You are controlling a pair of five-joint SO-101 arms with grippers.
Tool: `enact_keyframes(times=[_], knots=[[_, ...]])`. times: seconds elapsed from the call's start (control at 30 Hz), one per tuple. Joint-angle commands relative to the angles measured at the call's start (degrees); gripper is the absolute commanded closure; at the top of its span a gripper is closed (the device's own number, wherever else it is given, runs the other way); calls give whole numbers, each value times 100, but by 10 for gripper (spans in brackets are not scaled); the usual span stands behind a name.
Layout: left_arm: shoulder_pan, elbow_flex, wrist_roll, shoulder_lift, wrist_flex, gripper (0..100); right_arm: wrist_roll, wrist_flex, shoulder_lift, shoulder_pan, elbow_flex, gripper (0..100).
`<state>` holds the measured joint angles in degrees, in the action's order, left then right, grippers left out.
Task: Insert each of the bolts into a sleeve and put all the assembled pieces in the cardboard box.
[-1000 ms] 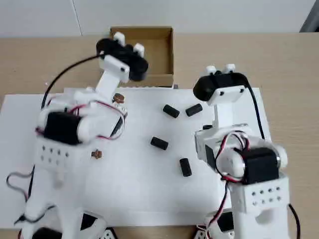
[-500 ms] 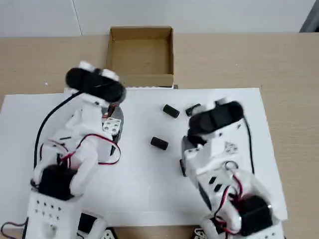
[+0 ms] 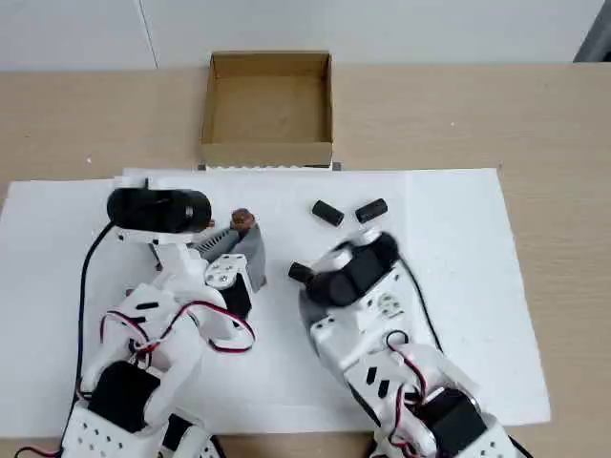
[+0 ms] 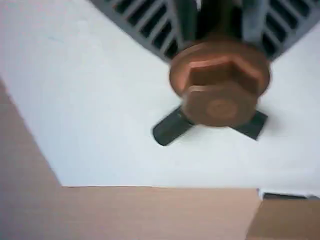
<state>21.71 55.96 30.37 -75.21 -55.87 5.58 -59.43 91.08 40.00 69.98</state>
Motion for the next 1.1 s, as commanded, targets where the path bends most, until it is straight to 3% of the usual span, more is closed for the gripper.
enact_keyframes(times=[0.0, 0.2, 1.07], knots=[[88, 48, 571, -246, 229, 995, -589, 119, 259, 251, 0, 996], [88, 66, 1196, -448, 440, 995, -993, 119, 338, 277, 0, 996], [563, 523, 1327, -598, 747, 995, -1371, 497, 391, 286, 141, 996]])
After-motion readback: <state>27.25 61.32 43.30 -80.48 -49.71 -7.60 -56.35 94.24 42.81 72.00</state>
